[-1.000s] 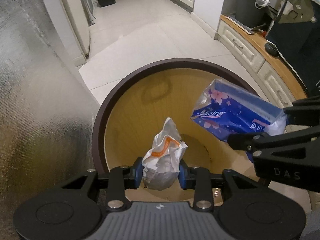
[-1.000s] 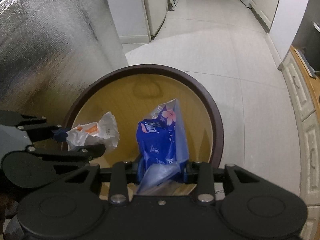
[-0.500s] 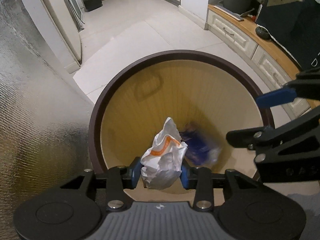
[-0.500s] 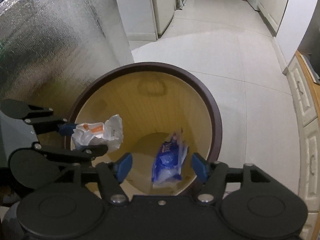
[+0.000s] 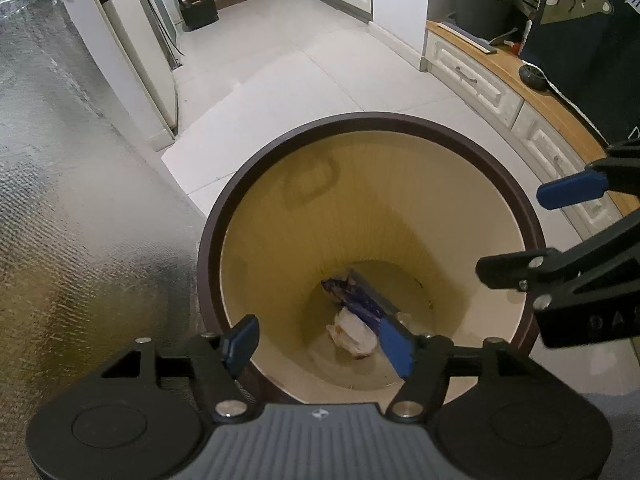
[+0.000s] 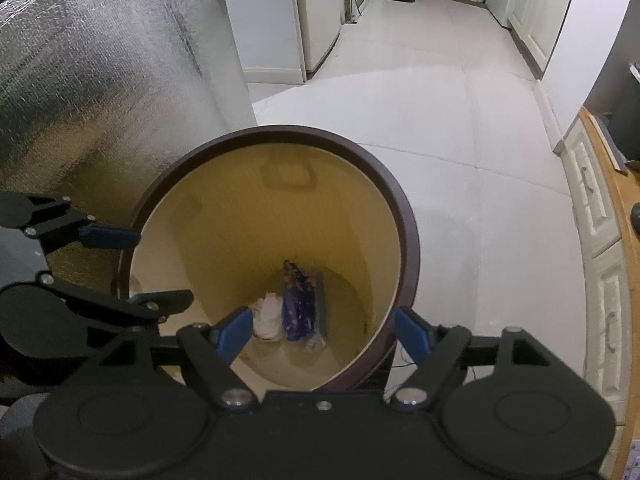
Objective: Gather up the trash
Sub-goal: 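Open both tools to drop the packet and bag into the wastebasket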
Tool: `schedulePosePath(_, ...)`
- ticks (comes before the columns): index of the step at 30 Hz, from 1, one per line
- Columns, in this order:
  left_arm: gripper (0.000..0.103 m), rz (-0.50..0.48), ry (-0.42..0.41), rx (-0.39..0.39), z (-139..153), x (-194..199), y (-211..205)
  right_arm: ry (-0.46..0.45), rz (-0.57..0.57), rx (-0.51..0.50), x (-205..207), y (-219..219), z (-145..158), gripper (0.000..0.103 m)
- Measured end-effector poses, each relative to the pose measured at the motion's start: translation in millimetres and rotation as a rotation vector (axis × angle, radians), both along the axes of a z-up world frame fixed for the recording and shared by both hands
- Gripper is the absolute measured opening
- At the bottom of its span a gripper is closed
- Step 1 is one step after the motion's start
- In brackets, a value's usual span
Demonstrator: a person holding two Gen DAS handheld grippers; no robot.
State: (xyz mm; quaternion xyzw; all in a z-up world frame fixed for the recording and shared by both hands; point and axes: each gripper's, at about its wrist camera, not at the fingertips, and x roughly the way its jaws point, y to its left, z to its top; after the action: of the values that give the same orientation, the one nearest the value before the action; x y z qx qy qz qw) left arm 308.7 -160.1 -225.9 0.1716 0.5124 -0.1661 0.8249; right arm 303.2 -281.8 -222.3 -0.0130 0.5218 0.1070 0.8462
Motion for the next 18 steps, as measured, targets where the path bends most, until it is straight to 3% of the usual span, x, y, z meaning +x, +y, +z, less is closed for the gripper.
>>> schedulePosePath(5,0.072,0.004,-0.011,-0.004,7,-8,3,-0.012,-0.022,-0.003,-6,-8,4,0.079)
schedulePosePath(14,0.090,0.061,-0.071,-0.006,25,-29,18,-0.043,-0.039,-0.001,-26,-15,12,0.087)
schedulePosePath(16,0.097,0.084,-0.088,-0.001,29,-34,22,-0.046,-0.050,-0.008,-31,-15,13,0.089)
schedulePosePath(18,0.100,0.100,-0.103,-0.002,34,-38,24,-0.054,-0.063,-0.013,-36,-15,16,0.101)
